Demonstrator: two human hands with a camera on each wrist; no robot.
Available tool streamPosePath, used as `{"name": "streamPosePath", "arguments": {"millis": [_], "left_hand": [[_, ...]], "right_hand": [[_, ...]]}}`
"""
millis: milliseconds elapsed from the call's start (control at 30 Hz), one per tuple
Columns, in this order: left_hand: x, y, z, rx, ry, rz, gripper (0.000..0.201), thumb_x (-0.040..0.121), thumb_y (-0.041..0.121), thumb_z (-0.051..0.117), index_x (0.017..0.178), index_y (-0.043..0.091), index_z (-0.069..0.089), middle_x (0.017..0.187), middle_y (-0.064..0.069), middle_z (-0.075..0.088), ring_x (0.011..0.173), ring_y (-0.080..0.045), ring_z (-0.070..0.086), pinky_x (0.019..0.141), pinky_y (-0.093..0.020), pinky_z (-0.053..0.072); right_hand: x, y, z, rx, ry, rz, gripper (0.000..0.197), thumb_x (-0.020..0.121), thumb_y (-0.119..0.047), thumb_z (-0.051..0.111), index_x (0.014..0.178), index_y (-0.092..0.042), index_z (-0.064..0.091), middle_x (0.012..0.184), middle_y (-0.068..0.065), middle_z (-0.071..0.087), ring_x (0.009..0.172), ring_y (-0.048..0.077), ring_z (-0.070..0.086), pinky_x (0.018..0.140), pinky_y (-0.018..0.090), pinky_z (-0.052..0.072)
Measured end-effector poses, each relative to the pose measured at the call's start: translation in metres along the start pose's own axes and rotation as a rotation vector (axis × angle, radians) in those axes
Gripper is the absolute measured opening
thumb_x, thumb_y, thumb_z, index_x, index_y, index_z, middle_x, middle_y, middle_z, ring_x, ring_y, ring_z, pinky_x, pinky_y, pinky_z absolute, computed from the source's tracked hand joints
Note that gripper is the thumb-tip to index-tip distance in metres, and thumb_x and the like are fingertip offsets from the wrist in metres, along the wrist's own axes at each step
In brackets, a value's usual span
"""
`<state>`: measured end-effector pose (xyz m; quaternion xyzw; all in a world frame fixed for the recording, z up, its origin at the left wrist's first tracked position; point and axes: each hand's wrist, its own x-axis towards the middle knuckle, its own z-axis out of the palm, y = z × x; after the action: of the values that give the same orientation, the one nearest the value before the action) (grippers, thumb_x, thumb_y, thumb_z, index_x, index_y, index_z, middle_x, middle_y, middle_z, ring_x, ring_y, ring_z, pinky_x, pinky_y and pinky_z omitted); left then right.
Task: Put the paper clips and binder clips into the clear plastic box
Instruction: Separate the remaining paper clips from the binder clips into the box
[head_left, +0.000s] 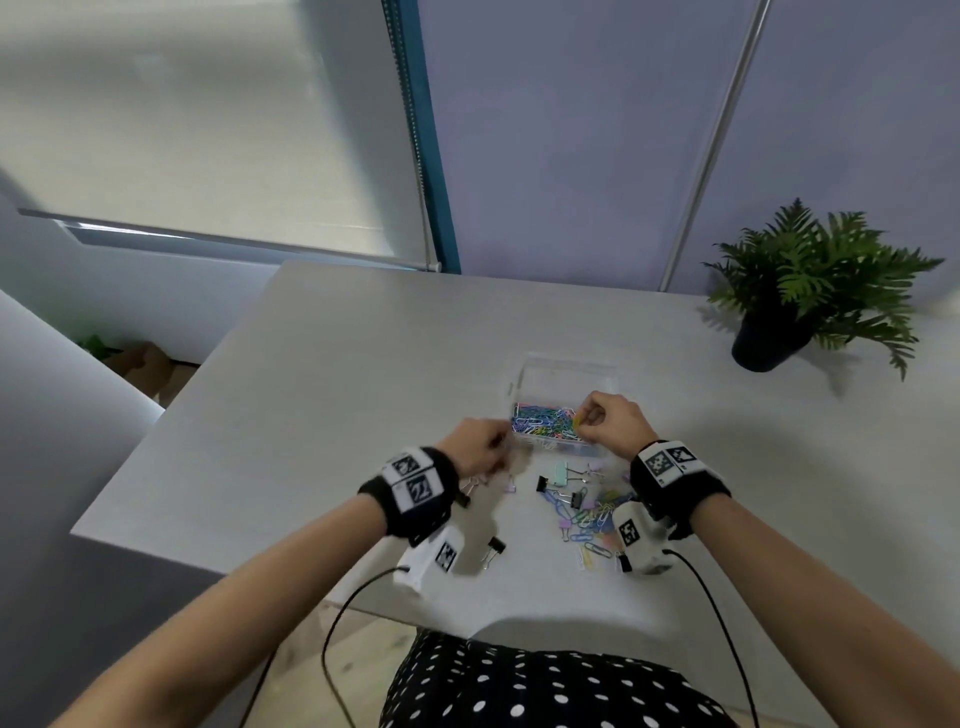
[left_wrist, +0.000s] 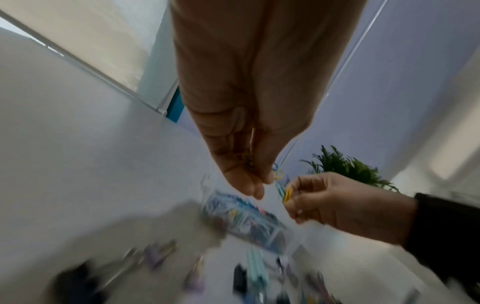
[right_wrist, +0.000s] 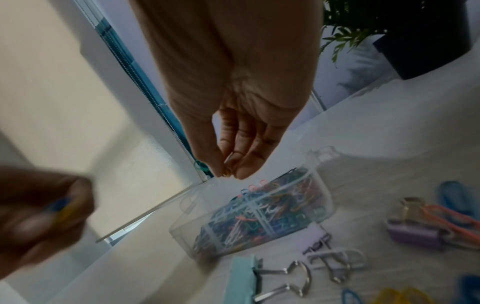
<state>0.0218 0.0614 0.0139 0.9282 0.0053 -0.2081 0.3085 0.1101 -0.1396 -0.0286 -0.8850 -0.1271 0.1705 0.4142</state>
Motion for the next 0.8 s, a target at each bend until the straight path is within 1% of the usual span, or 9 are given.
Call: {"name": "streamPosePath", "arguments": {"millis": [67,167,233,333,433,533,600,667,800], "left_hand": [[0.029,0.014,-0.009,-0.056,0.091,-0.018,0.017,0.091,0.002,0.046,0.101,-0.002,0.059,0.1,-0.023,0.069,0.066,-0.02,0.061,0.072,-0.032,0.053],[0.062,0.021,-0.01,-0.014,0.142,-0.081,0.023,0.087,0.005,0.054,0.109,0.001,0.06,0.11,-0.02,0.066,0.099,-0.03,0.063,0.085,-0.031,0.049],[0.072,0.022,-0.003,0.011,0.1,-0.091,0.029,0.089,0.009,0.053,0.118,0.004,0.057,0.118,-0.017,0.063,0.109,-0.03,0.059,0.09,-0.03,0.046],[0.074,0.023,0.008,0.102,0.092,0.007,0.037,0.089,0.003,0.048,0.126,0.006,0.052,0.129,-0.016,0.057,0.12,-0.029,0.052,0.101,-0.03,0.037],[0.062,0.023,0.017,0.181,0.136,0.168,0.037,0.082,0.001,0.057,0.119,0.008,0.057,0.123,-0.014,0.06,0.115,-0.027,0.053,0.102,-0.033,0.036],[0.043,0.019,0.04,0.16,0.08,0.286,0.029,0.083,-0.005,0.051,0.107,0.005,0.064,0.11,-0.012,0.067,0.1,-0.025,0.062,0.093,-0.034,0.048],[0.03,0.015,0.062,0.184,0.01,0.287,0.026,0.087,-0.002,0.045,0.104,0.004,0.064,0.107,-0.012,0.067,0.095,-0.026,0.063,0.09,-0.035,0.051],[0.021,0.014,0.084,0.237,-0.033,0.262,0.02,0.089,0.007,0.046,0.1,0.006,0.063,0.104,-0.011,0.063,0.092,-0.028,0.062,0.088,-0.038,0.051],[0.015,0.025,0.111,0.266,-0.013,0.188,0.025,0.09,0.011,0.048,0.113,0.004,0.056,0.115,-0.015,0.052,0.1,-0.034,0.057,0.087,-0.04,0.05]], "right_hand": [[0.005,-0.006,0.002,0.0,-0.011,0.014,0.013,0.072,0.001,0.065,0.079,-0.009,0.059,0.07,0.003,0.059,0.069,0.017,0.053,0.06,0.017,0.042],[0.013,-0.011,0.004,-0.015,0.007,0.068,0.014,0.071,0.002,0.065,0.075,-0.01,0.058,0.064,0.0,0.056,0.07,0.02,0.055,0.065,0.027,0.048],[0.016,-0.01,0.004,-0.037,0.03,0.085,0.014,0.072,0.001,0.066,0.075,-0.011,0.059,0.069,0.004,0.059,0.072,0.02,0.056,0.064,0.024,0.047],[0.017,-0.007,-0.001,-0.077,0.011,0.073,0.012,0.074,0.0,0.065,0.085,-0.003,0.067,0.083,0.013,0.068,0.079,0.021,0.06,0.07,0.021,0.045],[0.008,0.0,-0.009,-0.124,0.0,-0.055,0.015,0.077,0.001,0.06,0.087,-0.005,0.069,0.091,0.012,0.071,0.086,0.022,0.065,0.082,0.029,0.052],[-0.016,0.012,-0.014,-0.223,-0.011,-0.253,0.015,0.081,0.001,0.055,0.083,-0.007,0.067,0.085,0.008,0.07,0.077,0.018,0.062,0.075,0.025,0.05],[-0.036,0.019,-0.011,-0.352,-0.142,-0.301,0.013,0.085,-0.003,0.053,0.083,-0.007,0.065,0.087,0.007,0.067,0.077,0.014,0.056,0.071,0.021,0.042],[-0.051,0.027,-0.006,-0.553,-0.275,-0.261,0.013,0.087,-0.009,0.05,0.09,-0.01,0.063,0.097,0.005,0.063,0.087,0.018,0.056,0.071,0.026,0.039],[-0.067,0.034,0.008,-0.734,-0.349,-0.258,0.022,0.086,-0.008,0.049,0.107,-0.01,0.056,0.114,0.008,0.053,0.104,0.025,0.052,0.078,0.033,0.041]]}}
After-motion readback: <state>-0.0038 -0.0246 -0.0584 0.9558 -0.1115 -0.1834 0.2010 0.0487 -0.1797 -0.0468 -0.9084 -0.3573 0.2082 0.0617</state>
